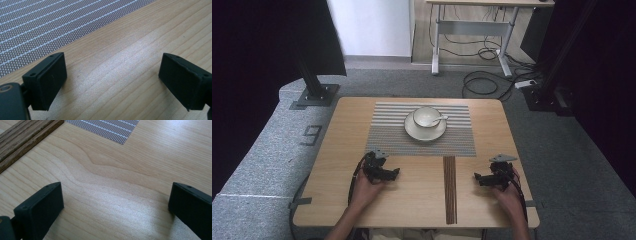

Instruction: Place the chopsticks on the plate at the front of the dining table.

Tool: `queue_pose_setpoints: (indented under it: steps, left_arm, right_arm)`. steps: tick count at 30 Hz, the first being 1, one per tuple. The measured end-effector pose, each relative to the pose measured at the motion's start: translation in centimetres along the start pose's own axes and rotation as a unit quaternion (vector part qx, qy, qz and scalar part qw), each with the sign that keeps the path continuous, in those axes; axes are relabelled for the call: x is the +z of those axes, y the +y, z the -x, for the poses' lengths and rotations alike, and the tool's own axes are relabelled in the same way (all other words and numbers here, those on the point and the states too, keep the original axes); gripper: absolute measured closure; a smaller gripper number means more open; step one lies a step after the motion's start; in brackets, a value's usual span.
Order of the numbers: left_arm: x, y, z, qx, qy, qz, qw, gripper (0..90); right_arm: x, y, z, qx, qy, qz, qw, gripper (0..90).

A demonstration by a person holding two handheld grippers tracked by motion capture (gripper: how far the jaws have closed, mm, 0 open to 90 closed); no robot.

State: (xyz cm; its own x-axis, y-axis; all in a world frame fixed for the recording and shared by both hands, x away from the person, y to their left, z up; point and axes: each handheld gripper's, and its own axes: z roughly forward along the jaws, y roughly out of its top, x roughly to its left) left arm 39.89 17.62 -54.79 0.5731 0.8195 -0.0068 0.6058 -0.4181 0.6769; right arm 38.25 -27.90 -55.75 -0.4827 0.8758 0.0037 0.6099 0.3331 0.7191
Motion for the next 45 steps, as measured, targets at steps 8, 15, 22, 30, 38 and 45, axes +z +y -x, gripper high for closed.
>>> queue_pose_setpoints:
  steps: [8, 15, 22, 30, 38, 45]
  left_arm:
    - [0.0, 0.3, 0.0, 0.001, -0.001, -0.011, 0.9999, 7.7]
    - [-0.1, 0.5, -0.2, 0.003, -0.003, -0.02, 0.9998, 10.0]
    - [-0.2, 0.3, -0.5, 0.005, -0.005, -0.01, 0.9999, 14.0]
    - [-0.7, 0.6, -0.1, 0.007, -0.006, -0.027, 0.9996, 23.4]
    - [-1.4, 1.0, 1.0, 0.023, -0.025, -0.015, 0.9993, 32.5]
    - [-2.2, 1.3, 1.3, 0.027, -0.027, -0.003, 0.9993, 35.9]
  right_arm:
    - [0.0, 0.0, 0.0, 0.0, 0.0, 0.0, 1.0, 0.0]
    - [0.0, 0.0, 0.0, 0.001, -0.001, 0.0, 1.0, 0.0]
    - [0.0, 0.0, 0.0, 0.003, -0.003, 0.0, 1.0, 0.0]
    - [-0.1, -0.1, -0.1, 0.005, -0.004, 0.0, 1.0, 0.0]
    - [-0.1, -0.1, -0.1, 0.006, -0.006, 0.0, 1.0, 0.0]
    - [-0.1, -0.2, -0.1, 0.005, -0.006, 0.001, 1.0, 0.0]
